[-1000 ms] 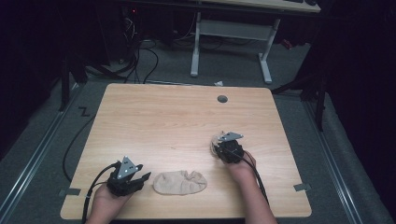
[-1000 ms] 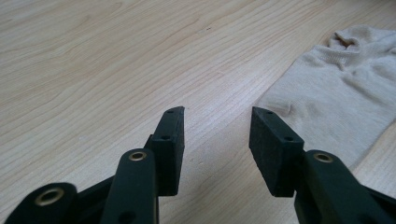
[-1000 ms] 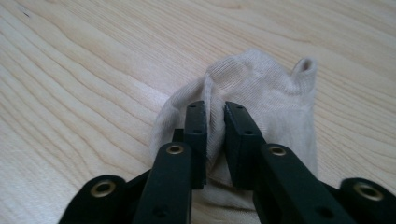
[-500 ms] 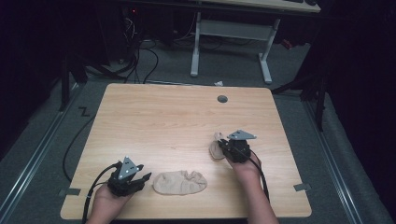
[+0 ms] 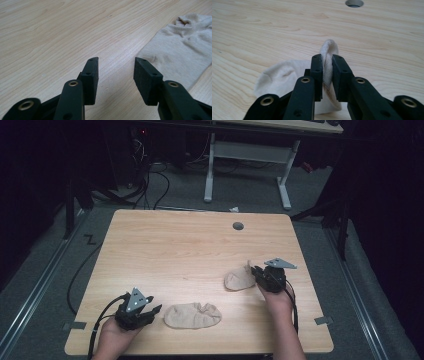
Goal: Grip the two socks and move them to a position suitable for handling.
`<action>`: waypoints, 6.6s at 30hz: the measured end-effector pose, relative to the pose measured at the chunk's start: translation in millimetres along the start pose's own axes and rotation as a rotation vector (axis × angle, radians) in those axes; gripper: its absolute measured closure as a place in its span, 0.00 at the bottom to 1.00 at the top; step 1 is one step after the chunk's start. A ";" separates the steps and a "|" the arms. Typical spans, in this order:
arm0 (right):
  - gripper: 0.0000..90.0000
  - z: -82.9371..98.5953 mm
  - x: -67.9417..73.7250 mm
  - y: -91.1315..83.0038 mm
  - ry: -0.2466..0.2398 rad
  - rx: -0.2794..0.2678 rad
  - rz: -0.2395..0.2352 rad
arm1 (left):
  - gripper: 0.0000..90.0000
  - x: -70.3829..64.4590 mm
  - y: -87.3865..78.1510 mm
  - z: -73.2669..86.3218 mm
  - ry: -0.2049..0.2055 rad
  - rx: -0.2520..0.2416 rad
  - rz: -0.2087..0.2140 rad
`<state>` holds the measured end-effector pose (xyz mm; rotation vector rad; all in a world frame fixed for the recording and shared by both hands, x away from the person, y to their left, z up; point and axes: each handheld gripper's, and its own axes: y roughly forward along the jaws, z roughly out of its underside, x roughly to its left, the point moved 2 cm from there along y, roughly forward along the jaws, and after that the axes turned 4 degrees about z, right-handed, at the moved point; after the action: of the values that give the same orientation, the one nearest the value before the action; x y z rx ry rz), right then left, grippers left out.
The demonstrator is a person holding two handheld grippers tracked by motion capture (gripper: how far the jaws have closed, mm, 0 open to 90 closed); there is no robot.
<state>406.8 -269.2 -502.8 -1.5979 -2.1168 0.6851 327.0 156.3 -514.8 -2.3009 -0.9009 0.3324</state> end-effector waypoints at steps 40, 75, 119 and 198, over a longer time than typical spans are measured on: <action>1.00 24.4 -16.1 20.4 -0.088 0.173 0.056 | 0.65 2.2 -2.7 -1.0 -0.014 -0.010 -0.016; 1.00 18.3 115.7 41.9 -0.407 0.118 -0.173 | 0.66 3.8 3.4 -3.2 -0.016 -0.006 -0.025; 0.70 13.9 101.7 37.0 -0.205 0.124 -0.224 | 0.84 38.9 117.0 -63.8 -0.162 0.043 -0.079; 0.96 38.3 136.8 -51.8 -0.411 -0.045 -0.253 | 0.96 -37.4 1.8 -17.3 -0.045 -0.026 0.073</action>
<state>308.3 -154.6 -499.3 -1.2568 -2.5852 0.9467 308.1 121.8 -502.6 -2.3622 -0.8496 0.4076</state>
